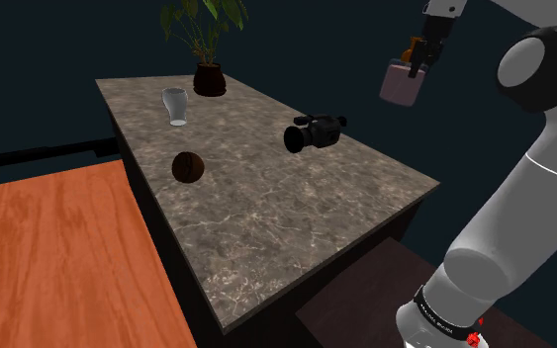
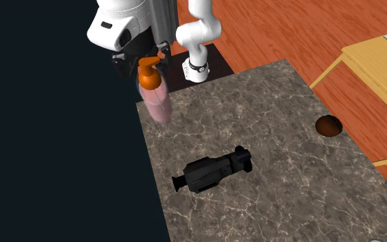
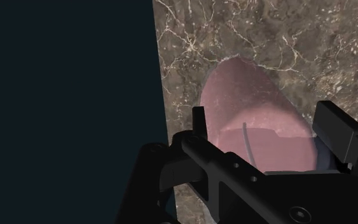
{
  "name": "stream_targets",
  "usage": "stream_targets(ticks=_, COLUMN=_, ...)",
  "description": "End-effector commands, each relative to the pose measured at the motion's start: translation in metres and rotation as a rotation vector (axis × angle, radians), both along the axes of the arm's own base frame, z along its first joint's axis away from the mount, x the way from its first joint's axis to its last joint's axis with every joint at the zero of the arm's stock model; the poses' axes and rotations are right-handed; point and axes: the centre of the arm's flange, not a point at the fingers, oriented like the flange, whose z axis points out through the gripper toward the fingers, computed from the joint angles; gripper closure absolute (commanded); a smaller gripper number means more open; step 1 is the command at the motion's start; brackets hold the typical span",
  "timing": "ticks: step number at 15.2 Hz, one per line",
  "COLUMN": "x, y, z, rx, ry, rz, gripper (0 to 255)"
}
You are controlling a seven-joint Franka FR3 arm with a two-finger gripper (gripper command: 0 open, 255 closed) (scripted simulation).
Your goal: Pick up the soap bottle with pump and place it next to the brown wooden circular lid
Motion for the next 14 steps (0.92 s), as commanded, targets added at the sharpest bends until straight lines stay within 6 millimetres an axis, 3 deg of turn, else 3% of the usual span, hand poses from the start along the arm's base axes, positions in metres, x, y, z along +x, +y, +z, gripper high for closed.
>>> stream_targets(ticks=1, x=0.0, y=0.0, z=0.012, rx=0.0, ry=0.0, rz=0.0, gripper=255)
stream_targets(ticks=3, x=0.0, y=0.0, z=0.021, rx=0.0, ry=0.0, rz=0.0, gripper=255)
stream_targets(ticks=14, x=0.061, y=0.129, z=-0.006, rx=0.0, ry=0.0, rz=0.0, gripper=255)
